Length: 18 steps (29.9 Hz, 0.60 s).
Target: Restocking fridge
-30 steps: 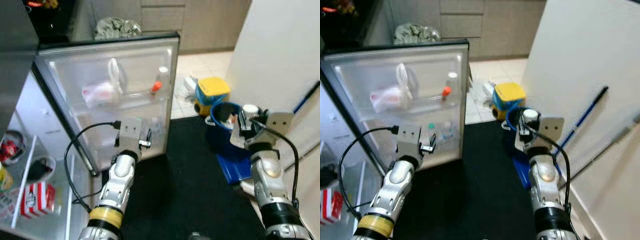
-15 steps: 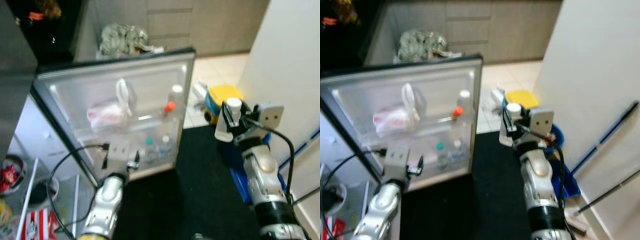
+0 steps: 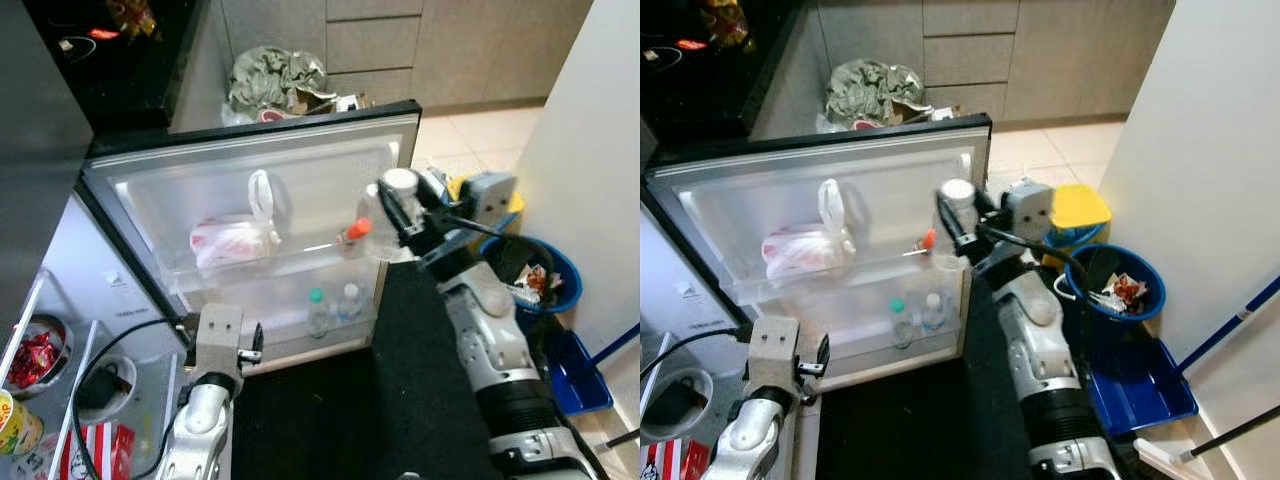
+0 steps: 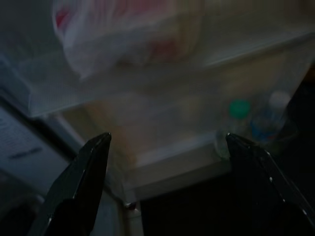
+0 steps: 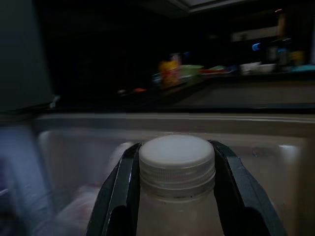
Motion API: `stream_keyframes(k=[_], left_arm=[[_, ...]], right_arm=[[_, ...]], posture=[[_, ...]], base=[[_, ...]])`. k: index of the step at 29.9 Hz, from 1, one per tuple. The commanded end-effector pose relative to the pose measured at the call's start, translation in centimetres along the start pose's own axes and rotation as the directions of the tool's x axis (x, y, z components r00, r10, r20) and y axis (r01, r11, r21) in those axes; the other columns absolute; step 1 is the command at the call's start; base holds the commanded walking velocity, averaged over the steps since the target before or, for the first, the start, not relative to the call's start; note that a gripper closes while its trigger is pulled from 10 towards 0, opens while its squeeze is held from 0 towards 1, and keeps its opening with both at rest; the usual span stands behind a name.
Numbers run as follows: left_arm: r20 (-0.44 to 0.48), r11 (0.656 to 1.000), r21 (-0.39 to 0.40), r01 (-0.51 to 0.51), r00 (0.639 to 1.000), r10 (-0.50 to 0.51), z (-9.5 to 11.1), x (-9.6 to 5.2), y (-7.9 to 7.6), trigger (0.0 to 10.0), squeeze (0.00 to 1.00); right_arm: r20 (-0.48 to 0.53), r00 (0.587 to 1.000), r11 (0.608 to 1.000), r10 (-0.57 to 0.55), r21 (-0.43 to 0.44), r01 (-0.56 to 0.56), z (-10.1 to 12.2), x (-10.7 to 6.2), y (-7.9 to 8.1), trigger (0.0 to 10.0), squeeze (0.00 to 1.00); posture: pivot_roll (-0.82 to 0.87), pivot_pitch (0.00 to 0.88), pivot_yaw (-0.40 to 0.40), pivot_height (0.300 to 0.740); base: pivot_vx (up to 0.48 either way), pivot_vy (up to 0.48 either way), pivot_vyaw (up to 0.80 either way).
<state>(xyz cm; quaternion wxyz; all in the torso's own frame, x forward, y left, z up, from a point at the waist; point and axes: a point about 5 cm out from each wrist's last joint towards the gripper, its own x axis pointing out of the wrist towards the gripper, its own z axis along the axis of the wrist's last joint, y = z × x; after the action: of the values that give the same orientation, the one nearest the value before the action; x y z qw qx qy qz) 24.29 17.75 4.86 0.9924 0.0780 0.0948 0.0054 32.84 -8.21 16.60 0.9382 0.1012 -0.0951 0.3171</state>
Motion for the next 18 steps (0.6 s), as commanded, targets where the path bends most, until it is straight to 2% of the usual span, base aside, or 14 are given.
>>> stream_keyframes(k=[1, 3, 7, 8, 10, 13, 18], left_arm=[[0.016, 1.000, 0.002, 0.002, 1.000, -0.002, 0.5, 0.0, -0.1, 10.0, 0.00], [0.023, 1.000, 0.002, 0.001, 1.000, -0.001, 0.7, 0.0, -0.1, 10.0, 0.00], [0.073, 1.000, -0.015, -0.002, 0.997, 0.003, 2.3, 0.4, 0.0, 10.0, 0.00], [0.106, 1.000, -0.015, 0.011, 0.994, -0.010, 3.5, 0.7, -0.2, 10.0, 0.00], [0.135, 1.000, -0.018, 0.020, 0.991, -0.018, 4.6, 1.0, -0.2, 10.0, 0.00], [0.153, 1.000, -0.020, 0.023, 0.988, -0.019, 5.3, 0.9, -0.1, 10.0, 0.00], [0.182, 0.999, 0.008, 0.031, 0.983, -0.032, 6.7, -0.2, 0.6, 10.0, 0.00]], right_arm=[[-0.011, 0.999, 0.999, 0.052, -0.005, -0.052, 0.2, 0.8, 0.6, 10.0, 0.00], [-0.014, 0.998, 0.998, 0.066, -0.011, -0.066, 0.3, 1.0, 0.6, 10.0, 0.00], [-0.017, 0.997, 0.991, 0.075, -0.106, -0.076, 0.8, 2.2, 0.0, 10.0, 0.00], [-0.002, 0.998, 0.989, 0.058, -0.134, -0.057, 1.3, 2.8, -0.5, 10.0, 0.00], [0.009, 0.999, 0.987, 0.039, -0.153, -0.037, 1.6, 3.3, -0.9, 10.0, 0.00], [0.014, 0.999, 0.986, 0.039, -0.163, -0.036, 1.8, 3.5, -1.0, 10.0, 0.00], [0.046, 0.997, 0.988, 0.060, -0.145, -0.053, 2.1, 4.1, -1.4, 10.0, 0.00]], posture=[[0.02, 0.032, -0.016, 0.740], [0.03, 0.035, -0.017, 0.740], [0.07, 0.065, -0.018, 0.740], [0.11, 0.102, -0.016, 0.740], [0.12, 0.114, -0.011, 0.740], [0.14, 0.135, -0.004, 0.740], [0.21, 0.182, 0.010, 0.740]], base=[[0.000, 0.000, 0.00], [0.000, 0.000, 0.00], [0.000, 0.000, 0.00], [0.000, 0.000, 0.00], [0.000, 0.000, 0.00], [0.000, 0.000, 0.00], [0.000, 0.000, 0.00]])
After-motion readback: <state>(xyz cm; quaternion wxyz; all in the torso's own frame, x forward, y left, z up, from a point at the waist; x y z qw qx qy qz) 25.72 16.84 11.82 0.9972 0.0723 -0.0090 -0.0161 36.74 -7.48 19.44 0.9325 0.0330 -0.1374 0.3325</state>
